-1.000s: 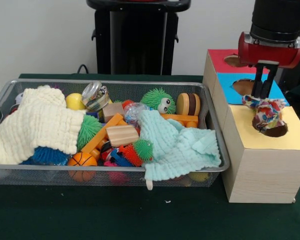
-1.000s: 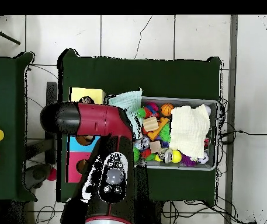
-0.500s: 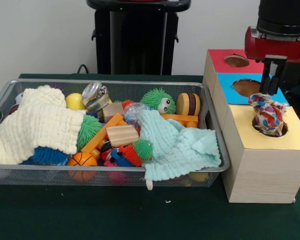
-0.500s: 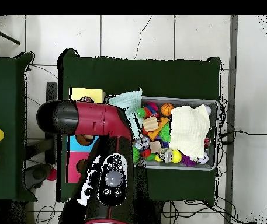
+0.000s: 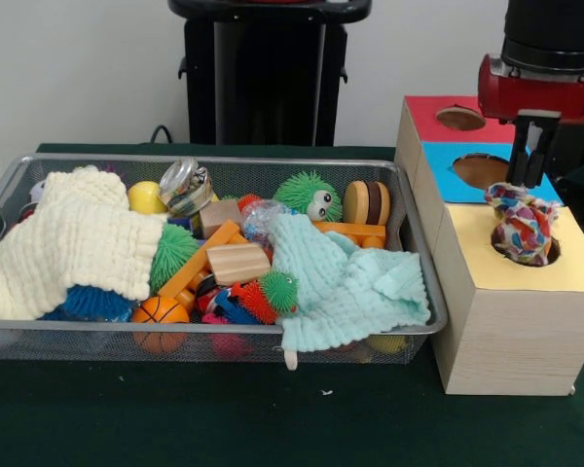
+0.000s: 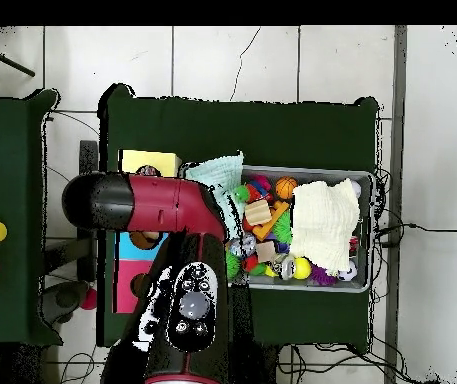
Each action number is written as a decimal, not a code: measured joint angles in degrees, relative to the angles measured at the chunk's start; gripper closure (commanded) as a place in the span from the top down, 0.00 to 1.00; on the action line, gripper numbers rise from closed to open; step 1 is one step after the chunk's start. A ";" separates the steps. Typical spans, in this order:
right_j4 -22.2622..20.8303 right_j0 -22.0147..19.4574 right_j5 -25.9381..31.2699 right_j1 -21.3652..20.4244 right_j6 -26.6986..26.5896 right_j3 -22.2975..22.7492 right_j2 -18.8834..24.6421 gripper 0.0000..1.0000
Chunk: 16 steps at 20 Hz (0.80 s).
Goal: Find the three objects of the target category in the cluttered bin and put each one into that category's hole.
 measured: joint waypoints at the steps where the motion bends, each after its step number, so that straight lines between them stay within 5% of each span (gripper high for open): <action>1: -0.06 0.01 -0.31 0.06 0.00 -0.02 -0.01 0.00; 16: -1.69 0.15 -10.00 0.62 0.00 -0.15 -0.01 0.00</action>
